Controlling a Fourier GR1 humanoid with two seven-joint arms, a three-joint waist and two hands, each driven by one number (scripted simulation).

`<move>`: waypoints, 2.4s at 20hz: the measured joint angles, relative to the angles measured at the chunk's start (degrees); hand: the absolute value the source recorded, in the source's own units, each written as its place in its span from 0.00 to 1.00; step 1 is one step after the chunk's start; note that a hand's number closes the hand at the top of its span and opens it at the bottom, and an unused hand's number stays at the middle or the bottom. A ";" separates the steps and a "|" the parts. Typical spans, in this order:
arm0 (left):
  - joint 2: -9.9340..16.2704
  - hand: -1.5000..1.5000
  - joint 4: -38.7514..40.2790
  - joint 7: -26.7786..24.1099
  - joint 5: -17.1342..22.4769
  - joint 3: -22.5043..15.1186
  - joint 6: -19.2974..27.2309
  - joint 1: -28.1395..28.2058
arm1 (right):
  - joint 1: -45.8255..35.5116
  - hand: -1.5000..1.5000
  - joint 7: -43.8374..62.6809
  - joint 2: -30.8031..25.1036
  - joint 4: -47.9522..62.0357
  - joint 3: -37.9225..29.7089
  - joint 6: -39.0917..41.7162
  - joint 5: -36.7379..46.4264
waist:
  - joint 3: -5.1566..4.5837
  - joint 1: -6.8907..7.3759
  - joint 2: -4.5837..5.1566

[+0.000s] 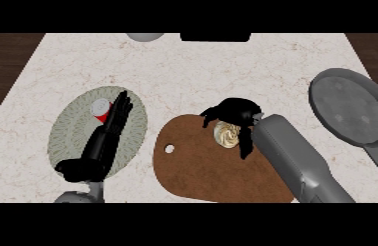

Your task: Pick the cupcake from the cutting board and place it in the pan

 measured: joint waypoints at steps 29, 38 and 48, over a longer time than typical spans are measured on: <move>-0.23 0.50 -0.20 -0.22 -0.53 3.94 -0.98 2.13 | 2.15 1.00 34.72 1.25 -6.34 -25.05 -33.99 6.41 | -0.03 -4.14 -1.23; -0.78 0.50 -2.17 0.73 -1.18 2.68 -0.92 2.80 | 6.68 1.00 60.78 6.87 -26.36 -27.11 -41.87 13.62 | 0.07 -2.67 -0.71; -2.54 0.50 -1.47 -0.20 -2.86 1.36 -1.00 2.10 | 17.21 1.00 59.41 1.94 -33.49 -34.87 -49.81 9.63 | 0.19 -0.91 0.12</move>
